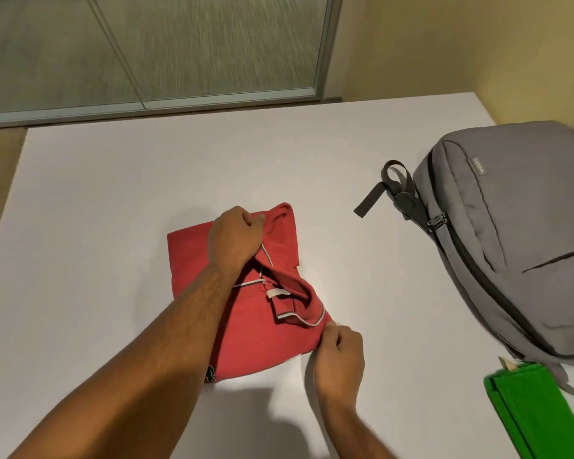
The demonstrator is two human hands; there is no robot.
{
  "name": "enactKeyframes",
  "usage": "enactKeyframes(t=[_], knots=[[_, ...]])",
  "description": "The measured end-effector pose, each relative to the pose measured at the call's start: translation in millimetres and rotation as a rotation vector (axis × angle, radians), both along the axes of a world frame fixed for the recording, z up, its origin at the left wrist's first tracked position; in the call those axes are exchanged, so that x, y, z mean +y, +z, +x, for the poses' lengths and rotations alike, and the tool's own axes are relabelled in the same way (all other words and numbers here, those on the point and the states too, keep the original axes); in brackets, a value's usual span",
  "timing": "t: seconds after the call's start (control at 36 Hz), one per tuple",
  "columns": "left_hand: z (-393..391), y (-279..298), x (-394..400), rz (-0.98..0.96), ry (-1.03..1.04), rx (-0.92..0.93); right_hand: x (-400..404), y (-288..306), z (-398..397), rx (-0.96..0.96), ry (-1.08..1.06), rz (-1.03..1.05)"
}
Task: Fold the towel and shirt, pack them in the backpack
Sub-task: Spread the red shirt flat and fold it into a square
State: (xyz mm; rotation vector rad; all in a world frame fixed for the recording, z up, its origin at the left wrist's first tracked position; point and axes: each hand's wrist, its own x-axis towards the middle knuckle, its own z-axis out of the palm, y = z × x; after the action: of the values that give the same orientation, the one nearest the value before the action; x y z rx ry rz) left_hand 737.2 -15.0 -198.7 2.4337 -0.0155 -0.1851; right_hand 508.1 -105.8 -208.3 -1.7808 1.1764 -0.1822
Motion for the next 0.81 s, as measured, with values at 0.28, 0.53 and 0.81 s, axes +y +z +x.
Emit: enactKeyframes(t=[0.28, 0.53, 0.81], knots=[[13, 32, -34, -0.806, 0.068, 0.413, 2, 5, -3, 0.039, -0.116, 0.156], [9, -4, 16, -0.018, 0.036, -0.176, 5, 3, -3, 0.077, -0.128, 0.132], [8, -21, 89, 0.38, 0.067, -0.18, 21, 3, 2, 0.004, -0.094, 0.046]])
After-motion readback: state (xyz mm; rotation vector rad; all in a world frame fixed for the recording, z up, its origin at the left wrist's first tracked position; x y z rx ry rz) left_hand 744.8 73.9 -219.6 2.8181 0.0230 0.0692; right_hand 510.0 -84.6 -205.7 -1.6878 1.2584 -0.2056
